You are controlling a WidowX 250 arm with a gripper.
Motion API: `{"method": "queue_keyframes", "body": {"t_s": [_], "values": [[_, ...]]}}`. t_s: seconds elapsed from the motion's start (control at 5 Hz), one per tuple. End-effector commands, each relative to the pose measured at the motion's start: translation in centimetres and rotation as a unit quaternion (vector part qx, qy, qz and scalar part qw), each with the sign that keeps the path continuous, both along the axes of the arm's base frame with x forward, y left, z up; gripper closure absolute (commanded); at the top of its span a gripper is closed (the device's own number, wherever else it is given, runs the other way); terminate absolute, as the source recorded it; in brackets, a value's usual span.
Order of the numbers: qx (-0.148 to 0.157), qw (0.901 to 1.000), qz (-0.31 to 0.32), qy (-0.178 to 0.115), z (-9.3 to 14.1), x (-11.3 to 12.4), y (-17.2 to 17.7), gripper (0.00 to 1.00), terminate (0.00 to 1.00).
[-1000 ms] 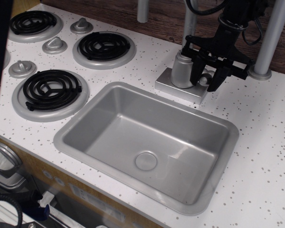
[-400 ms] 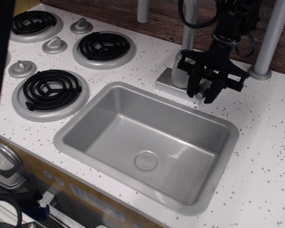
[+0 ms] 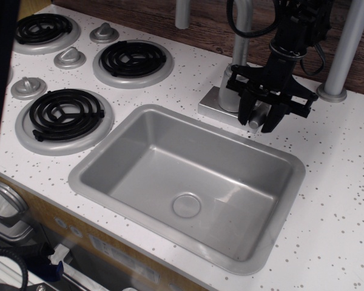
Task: Lever vertical to front
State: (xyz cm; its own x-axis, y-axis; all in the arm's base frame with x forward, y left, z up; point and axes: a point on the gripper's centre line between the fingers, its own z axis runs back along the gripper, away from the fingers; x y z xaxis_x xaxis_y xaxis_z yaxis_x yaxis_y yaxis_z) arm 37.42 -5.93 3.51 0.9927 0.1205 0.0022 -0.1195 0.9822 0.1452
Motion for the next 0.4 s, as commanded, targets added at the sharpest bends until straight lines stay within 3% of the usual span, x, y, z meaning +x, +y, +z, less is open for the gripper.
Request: {"method": "queue_keyframes", "body": {"t_s": [0.0, 0.2], "values": [[0.038, 0.9986, 0.023, -0.028, 6.3, -1.5, -1.1, 0.0, 0.0], [0.051, 0.9972, 0.049, -0.025, 7.6, -3.3, -2.0, 0.0, 1.0]]}}
